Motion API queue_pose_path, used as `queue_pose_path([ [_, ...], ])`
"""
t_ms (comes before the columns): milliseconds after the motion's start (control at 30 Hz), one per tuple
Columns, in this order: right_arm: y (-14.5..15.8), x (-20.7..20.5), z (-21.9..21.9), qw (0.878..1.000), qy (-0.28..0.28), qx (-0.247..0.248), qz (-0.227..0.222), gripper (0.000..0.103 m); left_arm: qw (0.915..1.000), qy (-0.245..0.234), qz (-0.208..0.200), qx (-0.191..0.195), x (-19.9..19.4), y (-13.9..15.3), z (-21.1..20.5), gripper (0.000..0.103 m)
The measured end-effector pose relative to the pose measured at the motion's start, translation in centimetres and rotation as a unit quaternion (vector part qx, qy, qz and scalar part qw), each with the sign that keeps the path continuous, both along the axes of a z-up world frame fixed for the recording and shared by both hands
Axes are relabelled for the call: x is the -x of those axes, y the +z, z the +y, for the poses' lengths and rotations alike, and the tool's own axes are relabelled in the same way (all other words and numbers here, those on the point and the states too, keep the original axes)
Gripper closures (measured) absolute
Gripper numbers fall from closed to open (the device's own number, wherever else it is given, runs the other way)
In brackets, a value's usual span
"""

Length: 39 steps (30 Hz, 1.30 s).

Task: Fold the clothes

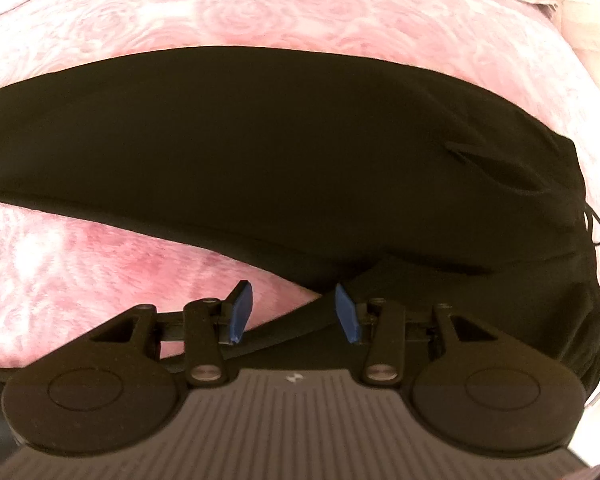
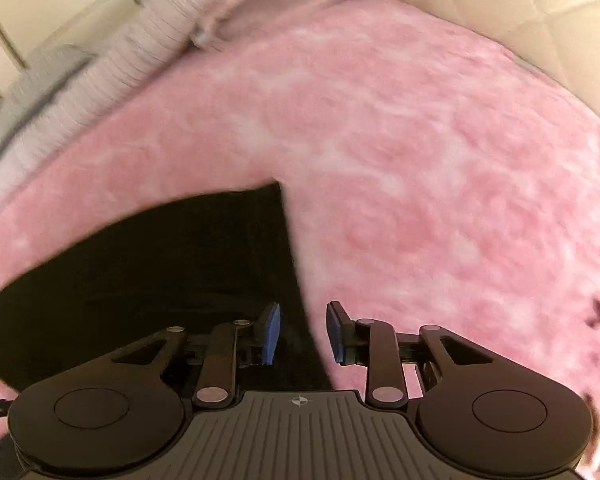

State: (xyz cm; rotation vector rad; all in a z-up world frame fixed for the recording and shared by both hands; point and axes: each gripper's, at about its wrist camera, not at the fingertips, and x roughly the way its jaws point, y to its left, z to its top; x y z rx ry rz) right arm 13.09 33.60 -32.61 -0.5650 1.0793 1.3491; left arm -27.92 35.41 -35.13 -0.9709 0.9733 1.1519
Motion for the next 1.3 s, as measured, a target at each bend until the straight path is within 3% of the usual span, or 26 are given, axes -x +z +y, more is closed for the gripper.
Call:
queue_pose_path([
  [67, -1.1, 1.4, 1.1, 0.999, 0.037, 0.017, 0.008, 0.073, 1.0, 0.005, -0.004, -0.001, 0.2, -0.4, 0.4, 0.062],
  [167, -4.5, 3.3, 3.0, 0.99, 0.05, 0.114, -0.068, 0.071, 1.0, 0.003, -0.004, 0.003, 0.2, -1.2, 1.7, 0.063],
  [233, -3.8, 3.5, 4.1, 0.99, 0.033, 0.12, -0.072, 0.07, 1.0, -0.004, -0.001, 0.006, 0.5, -1.4, 2.6, 0.063],
  [367, -0.7, 3.6, 6.6, 0.996, 0.034, 0.068, -0.055, 0.07, 0.9998, -0.021, 0.0, 0.0, 1.3, -1.1, 4.6, 0.063],
  [433, -0.1, 4.1, 8.6, 0.996, 0.07, 0.035, -0.041, 0.07, 0.9993, -0.034, 0.005, -0.01, 1.4, -1.0, 5.9, 0.063],
  [567, -1.4, 6.8, 12.9, 0.985, 0.165, 0.037, -0.043, 0.07, 0.997, -0.07, 0.015, -0.029, 1.2, -1.0, 9.2, 0.063],
  [700, -2.4, 9.6, 16.0, 0.964, 0.261, 0.015, -0.042, 0.069, 0.9913, -0.121, 0.012, -0.052, 1.0, -1.1, 12.6, 0.063],
  [900, -4.1, 10.3, 18.8, 0.946, 0.321, 0.025, -0.049, 0.064, 0.9728, -0.218, 0.039, -0.069, 1.3, -2.0, 16.7, 0.063],
  [1000, -4.7, 10.0, 19.6, 0.939, 0.338, 0.032, -0.052, 0.053, 0.9586, -0.271, 0.049, -0.074, 2.1, -2.8, 18.4, 0.063],
  [1133, -5.5, 9.5, 20.9, 0.93, 0.361, 0.044, -0.053, 0.053, 0.9389, -0.329, 0.068, -0.075, 3.1, -3.2, 20.0, 0.063],
  [1300, -6.3, 9.9, 21.6, 0.916, 0.392, 0.058, -0.06, 0.053, 0.93, -0.36, 0.057, -0.047, 4.8, -4.6, 22.3, 0.061],
])
